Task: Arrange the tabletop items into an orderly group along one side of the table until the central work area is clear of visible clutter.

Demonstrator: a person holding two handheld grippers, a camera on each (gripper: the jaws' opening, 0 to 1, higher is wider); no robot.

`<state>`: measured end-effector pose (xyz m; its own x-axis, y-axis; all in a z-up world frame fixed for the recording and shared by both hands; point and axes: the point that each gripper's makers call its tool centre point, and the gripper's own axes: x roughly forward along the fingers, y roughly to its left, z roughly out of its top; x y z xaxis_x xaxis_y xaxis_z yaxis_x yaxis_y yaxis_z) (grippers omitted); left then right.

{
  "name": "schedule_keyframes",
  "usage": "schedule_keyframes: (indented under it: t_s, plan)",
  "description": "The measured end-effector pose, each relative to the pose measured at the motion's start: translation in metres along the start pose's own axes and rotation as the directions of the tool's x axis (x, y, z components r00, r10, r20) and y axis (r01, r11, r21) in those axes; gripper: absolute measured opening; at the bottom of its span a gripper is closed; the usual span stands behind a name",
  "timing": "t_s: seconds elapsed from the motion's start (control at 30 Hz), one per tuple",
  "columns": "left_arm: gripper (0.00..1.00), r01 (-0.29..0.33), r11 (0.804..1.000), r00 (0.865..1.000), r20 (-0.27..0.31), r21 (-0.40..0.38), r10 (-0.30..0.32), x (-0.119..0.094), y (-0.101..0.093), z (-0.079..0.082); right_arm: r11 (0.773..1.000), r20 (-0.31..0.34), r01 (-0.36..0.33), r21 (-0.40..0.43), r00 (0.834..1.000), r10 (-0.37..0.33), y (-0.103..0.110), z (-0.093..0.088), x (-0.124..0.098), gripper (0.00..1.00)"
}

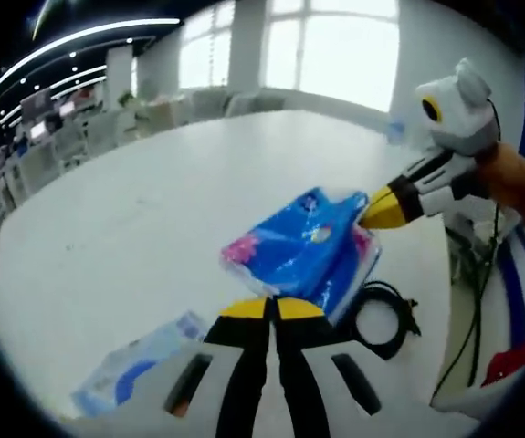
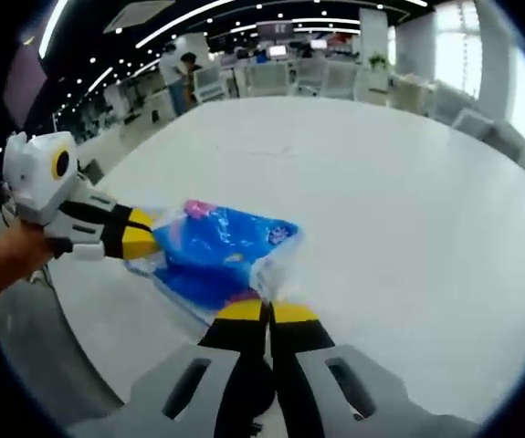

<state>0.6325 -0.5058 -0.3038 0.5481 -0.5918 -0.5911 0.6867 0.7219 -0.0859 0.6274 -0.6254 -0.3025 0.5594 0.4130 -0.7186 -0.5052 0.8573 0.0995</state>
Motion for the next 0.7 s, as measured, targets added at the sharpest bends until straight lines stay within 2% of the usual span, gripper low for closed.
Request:
schedule_keyframes:
  t_s: [0.37, 0.7]
  plan:
    - [0.0, -0.002, 0.999, 0.999, -0.054, -0.033, 0.0, 0.026, 0.008, -0.013, 0.999, -0.041, -0.004, 0.032, 0.999, 0.005, -0.016, -0.013, 0.024, 0.01]
    - [0.0, 0.003, 1.0, 0.994, -0.108, -0.02, -0.006, 0.041, 0.008, -0.028, 0.999, -0.086, -0.007, 0.049, 0.996, 0.011, -0.023, -0.026, 0.042, 0.01]
